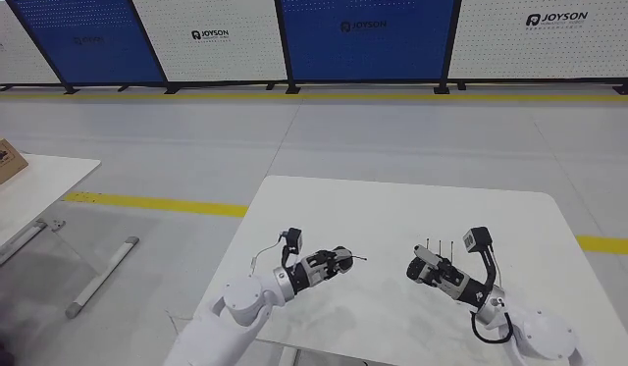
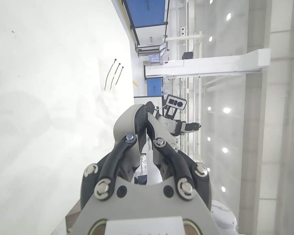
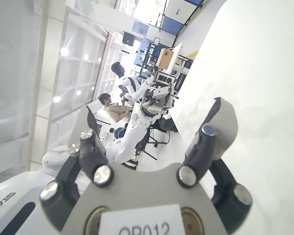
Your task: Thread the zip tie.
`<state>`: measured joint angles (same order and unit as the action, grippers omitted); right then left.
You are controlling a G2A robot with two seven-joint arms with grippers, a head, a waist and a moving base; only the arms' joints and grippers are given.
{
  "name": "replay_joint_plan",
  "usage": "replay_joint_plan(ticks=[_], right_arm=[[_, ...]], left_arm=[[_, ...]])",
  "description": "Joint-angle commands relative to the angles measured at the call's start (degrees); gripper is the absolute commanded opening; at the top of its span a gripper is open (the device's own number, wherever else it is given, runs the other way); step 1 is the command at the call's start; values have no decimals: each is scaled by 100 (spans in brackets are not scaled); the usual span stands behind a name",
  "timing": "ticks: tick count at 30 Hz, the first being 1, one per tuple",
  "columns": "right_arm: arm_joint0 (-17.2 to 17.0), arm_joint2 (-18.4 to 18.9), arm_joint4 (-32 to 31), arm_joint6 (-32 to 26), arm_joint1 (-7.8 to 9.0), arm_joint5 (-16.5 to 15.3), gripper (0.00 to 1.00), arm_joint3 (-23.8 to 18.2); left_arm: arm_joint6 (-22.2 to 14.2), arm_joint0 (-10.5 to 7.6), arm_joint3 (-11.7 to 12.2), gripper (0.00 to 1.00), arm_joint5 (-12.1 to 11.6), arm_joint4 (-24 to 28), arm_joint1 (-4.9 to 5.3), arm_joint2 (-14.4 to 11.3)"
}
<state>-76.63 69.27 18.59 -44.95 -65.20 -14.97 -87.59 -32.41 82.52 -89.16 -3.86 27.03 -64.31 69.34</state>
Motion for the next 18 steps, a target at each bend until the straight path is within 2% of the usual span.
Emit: replay_joint_plan(ticks=[1,2,5,8,10,14,18], right_arm=[[0,0,0,0,0,0,100,0],[0,0,0,0,0,0,100,0],[0,0,0,0,0,0,100,0],[0,0,0,0,0,0,100,0],[0,0,0,0,0,0,100,0],[0,0,0,0,0,0,100,0],[0,0,0,0,0,0,100,0]], left_arm=[[-123,-3,-15,0,-138,247,13,139],[-148,18,-55,0,-215,301,25,229],[-240,142,-439,0,-469,542,72,593],[-418,312,-1032,0,-644,645,139,1057],[-535,520,-1430,0,-784,607,181,1341],[-617,873,-2124,0,-884,786,228,1818],[-645,1123,-2488,0,-917,847,245,2056]])
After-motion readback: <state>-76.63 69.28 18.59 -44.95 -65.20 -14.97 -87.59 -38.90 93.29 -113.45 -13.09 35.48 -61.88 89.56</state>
